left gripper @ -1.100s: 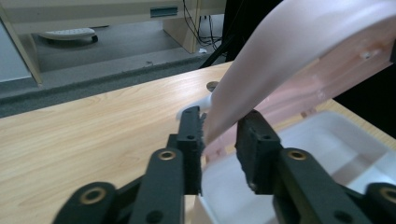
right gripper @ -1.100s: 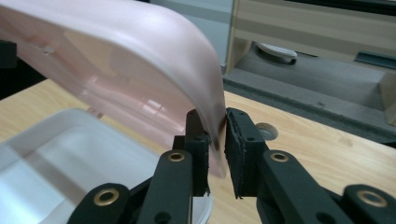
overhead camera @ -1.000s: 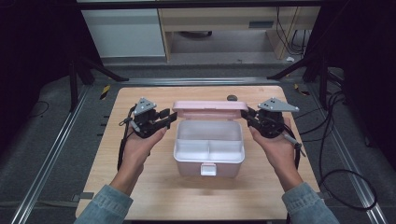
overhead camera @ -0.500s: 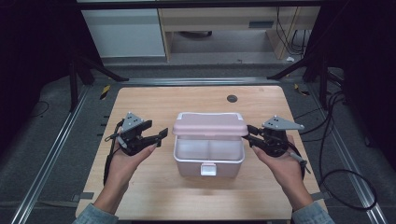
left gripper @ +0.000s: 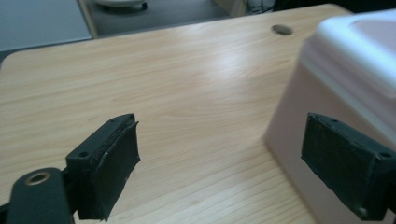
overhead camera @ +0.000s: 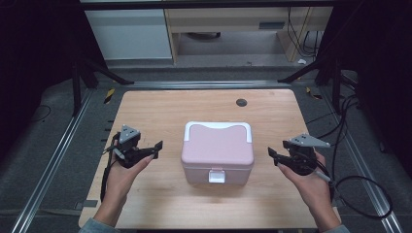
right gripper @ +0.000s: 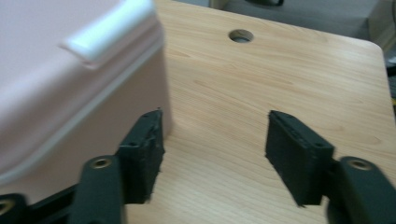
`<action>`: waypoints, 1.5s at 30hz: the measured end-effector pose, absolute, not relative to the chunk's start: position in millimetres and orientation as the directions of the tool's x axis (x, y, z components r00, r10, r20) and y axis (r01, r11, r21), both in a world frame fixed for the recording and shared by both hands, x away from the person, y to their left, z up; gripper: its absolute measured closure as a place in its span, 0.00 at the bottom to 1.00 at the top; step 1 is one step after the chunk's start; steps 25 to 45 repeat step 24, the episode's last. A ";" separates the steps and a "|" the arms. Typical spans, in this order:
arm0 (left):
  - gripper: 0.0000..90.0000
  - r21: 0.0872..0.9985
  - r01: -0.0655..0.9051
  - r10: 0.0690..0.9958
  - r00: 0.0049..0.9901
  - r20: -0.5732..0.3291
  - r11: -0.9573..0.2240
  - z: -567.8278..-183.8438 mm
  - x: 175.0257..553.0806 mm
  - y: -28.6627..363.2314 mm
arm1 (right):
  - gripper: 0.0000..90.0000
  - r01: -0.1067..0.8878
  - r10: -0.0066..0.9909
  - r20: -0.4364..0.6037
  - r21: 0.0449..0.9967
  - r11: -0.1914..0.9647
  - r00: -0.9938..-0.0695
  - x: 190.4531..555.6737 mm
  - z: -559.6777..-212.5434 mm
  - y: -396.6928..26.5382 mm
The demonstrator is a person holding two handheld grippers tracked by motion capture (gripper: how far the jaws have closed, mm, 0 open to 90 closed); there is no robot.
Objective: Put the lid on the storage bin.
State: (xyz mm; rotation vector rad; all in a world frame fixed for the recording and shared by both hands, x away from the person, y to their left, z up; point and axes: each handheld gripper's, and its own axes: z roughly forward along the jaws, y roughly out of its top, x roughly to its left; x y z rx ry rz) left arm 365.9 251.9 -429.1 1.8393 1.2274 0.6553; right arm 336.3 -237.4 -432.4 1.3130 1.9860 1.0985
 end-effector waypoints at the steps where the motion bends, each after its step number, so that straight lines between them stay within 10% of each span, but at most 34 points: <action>1: 0.09 0.841 0.501 0.921 0.391 -0.009 -0.205 -432.6 367.5 254.5 | 0.34 0.510 0.920 0.018 0.837 0.200 -0.391 339.0 -435.4 -238.9; 10: 0.06 0.760 0.596 0.940 0.335 0.057 -0.259 -495.4 376.2 281.1 | 0.13 0.609 0.953 0.085 0.784 0.117 -0.292 372.5 -481.4 -253.6; 23: 0.06 0.715 0.658 0.950 0.311 0.030 -0.238 -531.5 385.9 297.0 | 0.09 0.705 0.977 0.030 0.697 0.131 -0.211 394.2 -537.0 -250.9; 45: 0.06 0.714 0.658 0.949 0.314 0.029 -0.239 -531.6 386.3 297.1 | 0.09 0.705 0.978 0.028 0.697 0.130 -0.208 394.5 -537.1 -250.4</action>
